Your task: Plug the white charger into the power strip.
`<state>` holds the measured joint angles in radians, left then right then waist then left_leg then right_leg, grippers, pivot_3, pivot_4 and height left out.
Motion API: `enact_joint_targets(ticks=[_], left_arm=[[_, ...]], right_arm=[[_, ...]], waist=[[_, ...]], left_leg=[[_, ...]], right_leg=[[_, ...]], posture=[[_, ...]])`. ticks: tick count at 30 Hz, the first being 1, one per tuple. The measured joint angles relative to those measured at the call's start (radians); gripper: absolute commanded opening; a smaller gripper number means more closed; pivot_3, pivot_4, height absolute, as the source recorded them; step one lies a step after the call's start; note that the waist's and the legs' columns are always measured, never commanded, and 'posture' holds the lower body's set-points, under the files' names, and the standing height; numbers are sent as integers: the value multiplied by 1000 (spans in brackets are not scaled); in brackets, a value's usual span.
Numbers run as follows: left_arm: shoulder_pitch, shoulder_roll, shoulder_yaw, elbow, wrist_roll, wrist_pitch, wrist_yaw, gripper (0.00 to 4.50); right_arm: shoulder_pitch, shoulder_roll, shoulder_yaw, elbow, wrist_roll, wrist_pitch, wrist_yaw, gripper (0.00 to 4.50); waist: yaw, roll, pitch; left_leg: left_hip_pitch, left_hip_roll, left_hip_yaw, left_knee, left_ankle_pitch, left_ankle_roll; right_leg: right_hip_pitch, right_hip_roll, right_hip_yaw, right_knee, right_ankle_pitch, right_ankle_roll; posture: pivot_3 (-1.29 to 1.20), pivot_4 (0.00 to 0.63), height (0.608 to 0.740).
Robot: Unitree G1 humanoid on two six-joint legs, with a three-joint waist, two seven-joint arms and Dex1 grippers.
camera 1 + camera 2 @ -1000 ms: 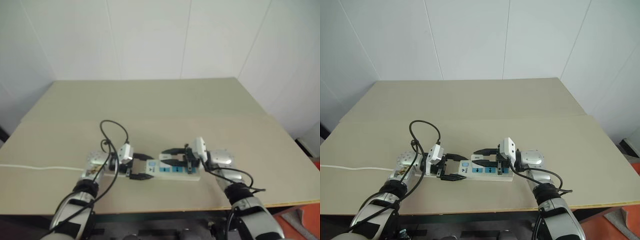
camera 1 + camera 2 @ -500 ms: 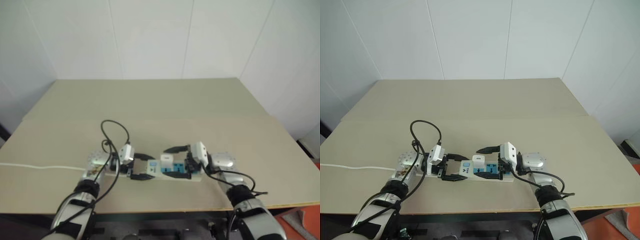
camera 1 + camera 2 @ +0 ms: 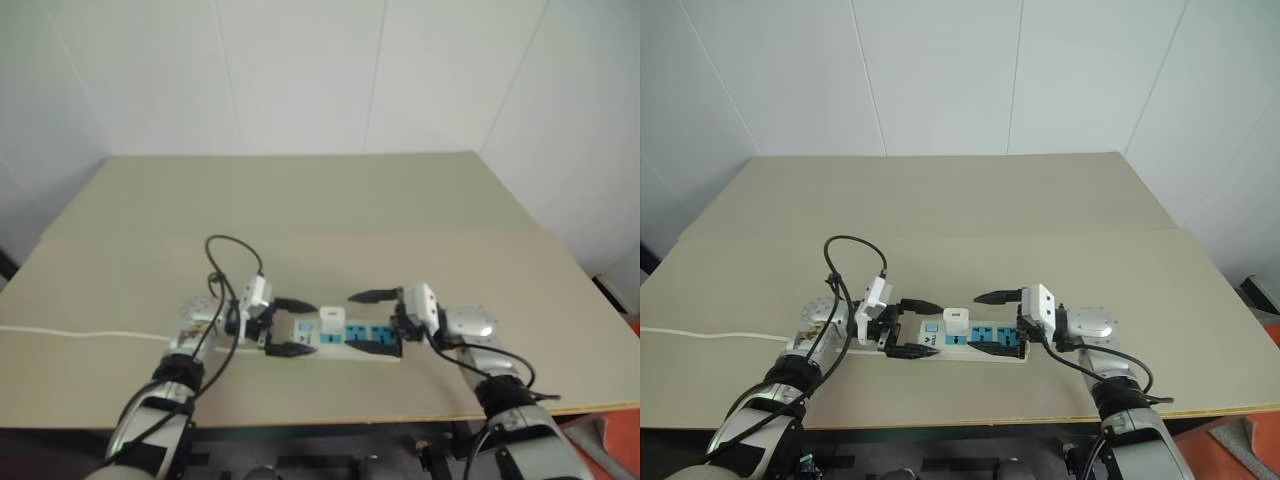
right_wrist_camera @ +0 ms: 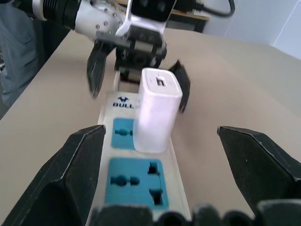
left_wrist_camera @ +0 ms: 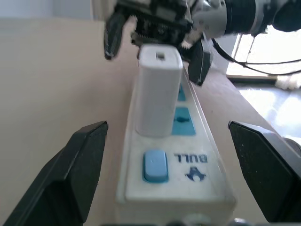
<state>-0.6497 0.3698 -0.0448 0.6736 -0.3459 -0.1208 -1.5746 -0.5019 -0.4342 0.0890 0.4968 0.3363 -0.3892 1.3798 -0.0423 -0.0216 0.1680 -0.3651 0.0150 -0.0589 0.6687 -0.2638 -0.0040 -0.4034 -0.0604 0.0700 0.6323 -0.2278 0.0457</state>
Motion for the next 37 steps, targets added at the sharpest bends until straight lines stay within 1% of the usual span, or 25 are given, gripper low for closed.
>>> enact_joint_targets(ticks=[1,3,4,6,8,9,12,15,18,20,23,27,31,37], left_arm=[[3,24,15,-51,-29,61,-1,4456],[4,74,33,-131,-72,160,-8,4456],[6,107,42,-177,-90,204,-12,4456],[15,148,50,-220,-96,232,-19,4456],[34,195,40,-232,-83,216,-28,4456],[48,228,29,-227,-67,184,-31,4456],[66,303,4,-184,-2,94,-35,4456],[66,338,10,-117,28,35,-35,4456],[69,348,28,-82,31,-13,-35,4456],[71,350,34,-75,30,-16,-34,4456],[90,349,44,-98,20,-9,-34,4456],[115,348,44,-125,3,24,-36,4456],[114,351,41,-136,-14,76,-36,4456],[98,361,22,-136,-37,94,-36,4456]], right_arm=[[15,-20,-20,-31,17,21,2,4500],[41,-65,-57,-100,62,58,4,4500],[60,-108,-86,-145,85,78,7,4500],[85,-169,-128,-198,112,103,14,4500],[129,-254,-158,-253,119,133,27,4500],[157,-301,-176,-266,119,144,39,4500],[227,-397,-232,-280,120,162,74,4500],[287,-475,-291,-291,120,154,105,4500],[351,-531,-362,-299,128,149,129,4500],[384,-531,-397,-332,160,161,123,4500],[421,-531,-420,-371,162,168,105,4500],[448,-519,-422,-390,159,169,85,4500],[464,-518,-426,-417,159,174,69,4500],[491,-518,-452,-428,159,174,70,4500]], waist=[[-1,0,1],[-3,1,4],[-3,2,7],[-3,3,7],[-1,3,8],[0,2,9],[0,3,11],[0,3,11],[1,2,12],[0,2,12],[-2,2,12],[0,2,12],[0,2,12],[1,2,12]], left_leg=[[-4,0,0,1,0,0],[-6,0,0,1,0,0],[-6,0,0,1,0,0],[-6,0,0,0,0,0],[-6,0,0,0,0,0],[-6,0,1,0,0,0],[-6,0,1,0,0,0],[-6,0,2,0,0,0],[-6,0,2,0,0,0],[-6,0,2,0,0,0],[-6,0,2,0,0,0],[-6,0,2,1,0,0],[-6,0,2,1,0,0],[-6,0,2,1,0,0]], right_leg=[[-5,0,0,1,0,0],[-7,0,0,2,0,0],[-7,0,0,1,0,0],[-7,0,0,0,0,0],[-6,0,0,0,0,0],[-6,0,0,0,0,0],[-6,0,0,-1,0,0],[-6,0,1,-1,0,0],[-6,0,0,-2,0,0],[-6,0,1,-2,0,0],[-6,0,1,-1,0,0],[-6,0,1,-1,0,0],[-6,0,1,-1,0,1],[-6,0,1,-1,0,1]], posture=[[0,150,740],[0,150,740],[0,150,740],[0,150,740],[0,150,740],[0,150,740],[0,150,740],[0,150,740],[0,150,740],[0,150,740],[0,150,740],[0,150,740],[0,150,740],[0,150,740]])
